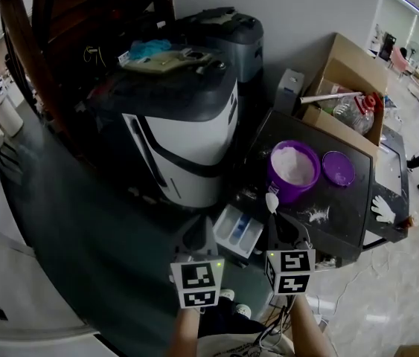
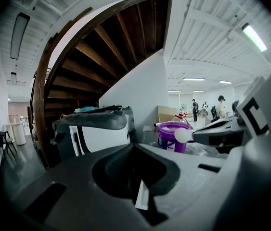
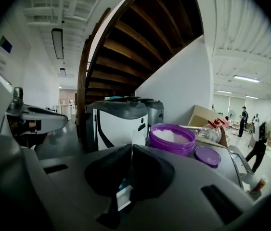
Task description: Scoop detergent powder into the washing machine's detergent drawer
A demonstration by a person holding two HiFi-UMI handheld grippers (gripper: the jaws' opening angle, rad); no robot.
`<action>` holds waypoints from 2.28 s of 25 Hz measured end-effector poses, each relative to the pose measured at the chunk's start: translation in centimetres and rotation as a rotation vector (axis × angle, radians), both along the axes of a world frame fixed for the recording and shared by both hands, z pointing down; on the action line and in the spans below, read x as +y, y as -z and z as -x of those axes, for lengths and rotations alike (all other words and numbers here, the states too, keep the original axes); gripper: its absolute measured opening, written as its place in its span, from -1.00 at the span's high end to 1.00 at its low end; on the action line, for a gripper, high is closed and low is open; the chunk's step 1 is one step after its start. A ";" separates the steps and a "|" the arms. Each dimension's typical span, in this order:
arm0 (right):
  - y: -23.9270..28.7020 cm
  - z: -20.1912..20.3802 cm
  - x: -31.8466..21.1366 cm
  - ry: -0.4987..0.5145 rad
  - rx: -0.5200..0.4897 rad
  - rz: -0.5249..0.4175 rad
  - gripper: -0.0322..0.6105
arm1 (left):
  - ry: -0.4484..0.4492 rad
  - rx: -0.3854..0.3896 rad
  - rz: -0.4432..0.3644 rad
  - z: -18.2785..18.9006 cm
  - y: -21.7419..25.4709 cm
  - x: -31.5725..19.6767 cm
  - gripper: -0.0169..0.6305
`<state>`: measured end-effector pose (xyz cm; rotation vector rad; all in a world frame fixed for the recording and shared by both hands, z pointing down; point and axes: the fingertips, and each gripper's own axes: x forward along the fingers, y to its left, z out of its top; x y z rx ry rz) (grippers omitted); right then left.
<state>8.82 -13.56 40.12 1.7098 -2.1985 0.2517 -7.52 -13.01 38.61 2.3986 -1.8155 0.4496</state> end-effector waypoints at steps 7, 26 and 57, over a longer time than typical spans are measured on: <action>3.9 -0.9 -0.7 -0.025 -0.046 -0.085 0.83 | -0.004 -0.003 -0.060 -0.7 2.9 -1.0 0.94; 10.4 -3.9 -0.8 -0.064 -0.124 -0.233 0.83 | -0.026 -0.010 -0.197 -2.7 9.1 -1.8 0.94; 11.0 -4.1 1.0 -0.094 -0.126 -0.252 0.83 | -0.048 -0.013 -0.208 -2.2 9.2 -0.6 0.94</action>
